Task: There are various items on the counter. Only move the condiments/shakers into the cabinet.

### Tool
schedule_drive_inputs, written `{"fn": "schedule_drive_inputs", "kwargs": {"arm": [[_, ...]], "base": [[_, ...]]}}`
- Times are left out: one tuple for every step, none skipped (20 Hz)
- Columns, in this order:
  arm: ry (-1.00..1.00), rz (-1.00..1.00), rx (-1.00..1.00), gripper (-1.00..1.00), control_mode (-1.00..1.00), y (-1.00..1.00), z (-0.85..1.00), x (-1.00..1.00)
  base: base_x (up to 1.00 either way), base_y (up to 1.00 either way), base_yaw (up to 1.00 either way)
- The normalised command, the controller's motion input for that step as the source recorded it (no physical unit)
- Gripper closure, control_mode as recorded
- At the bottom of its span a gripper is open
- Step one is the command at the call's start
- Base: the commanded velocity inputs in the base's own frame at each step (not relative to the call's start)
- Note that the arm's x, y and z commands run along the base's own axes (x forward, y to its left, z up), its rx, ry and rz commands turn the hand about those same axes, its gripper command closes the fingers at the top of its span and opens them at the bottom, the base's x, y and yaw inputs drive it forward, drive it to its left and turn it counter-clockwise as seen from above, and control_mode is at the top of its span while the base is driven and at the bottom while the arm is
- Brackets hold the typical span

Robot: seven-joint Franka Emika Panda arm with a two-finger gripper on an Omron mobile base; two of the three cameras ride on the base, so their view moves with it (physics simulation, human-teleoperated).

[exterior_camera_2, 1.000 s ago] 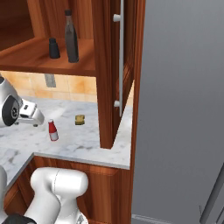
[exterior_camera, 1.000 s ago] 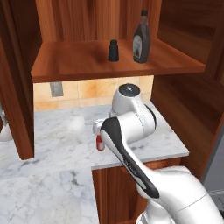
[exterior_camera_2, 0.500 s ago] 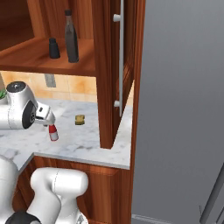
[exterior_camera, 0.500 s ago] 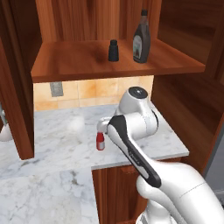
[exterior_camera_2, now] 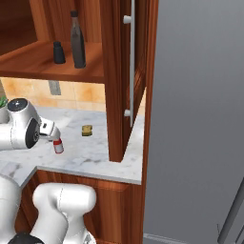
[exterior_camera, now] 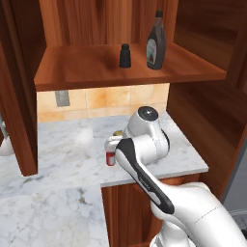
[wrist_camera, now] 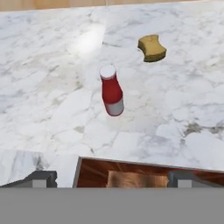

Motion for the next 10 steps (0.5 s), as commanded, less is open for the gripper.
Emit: {"fn": "schedule_drive_inputs", "kwargs": {"arm": [[-0.16, 0.00, 0.00, -1.00, -1.00, 0.00, -0.19, 0.08], [-0.12, 0.00, 0.00, -1.00, -1.00, 0.00, -0.14, 0.09], [-0.11, 0.00, 0.00, -1.00, -1.00, 0.00, -0.11, 0.05], [-0.09, 0.00, 0.00, -1.00, -1.00, 0.00, -0.11, 0.07], [-0.08, 0.00, 0.00, -1.00, -1.00, 0.00, -0.10, 0.04], [-0.05, 0.00, 0.00, -1.00, -1.00, 0.00, -0.08, 0.05], [-0.01, 0.00, 0.00, -1.00, -1.00, 0.00, -0.02, 0.04], [0.00, 0.00, 0.00, -1.00, -1.00, 0.00, 0.00, 0.06], [0.00, 0.00, 0.00, -1.00, -1.00, 0.00, 0.00, 0.10], [0.00, 0.00, 0.00, -1.00, -1.00, 0.01, 0.00, 0.11]], "base": [[0.00, 0.00, 0.00], [0.00, 0.00, 0.00], [0.00, 0.00, 0.00], [0.00, 0.00, 0.00], [0.00, 0.00, 0.00], [0.00, 0.00, 0.00], [0.00, 0.00, 0.00], [0.00, 0.00, 0.00], [0.00, 0.00, 0.00], [0.00, 0.00, 0.00]]}}
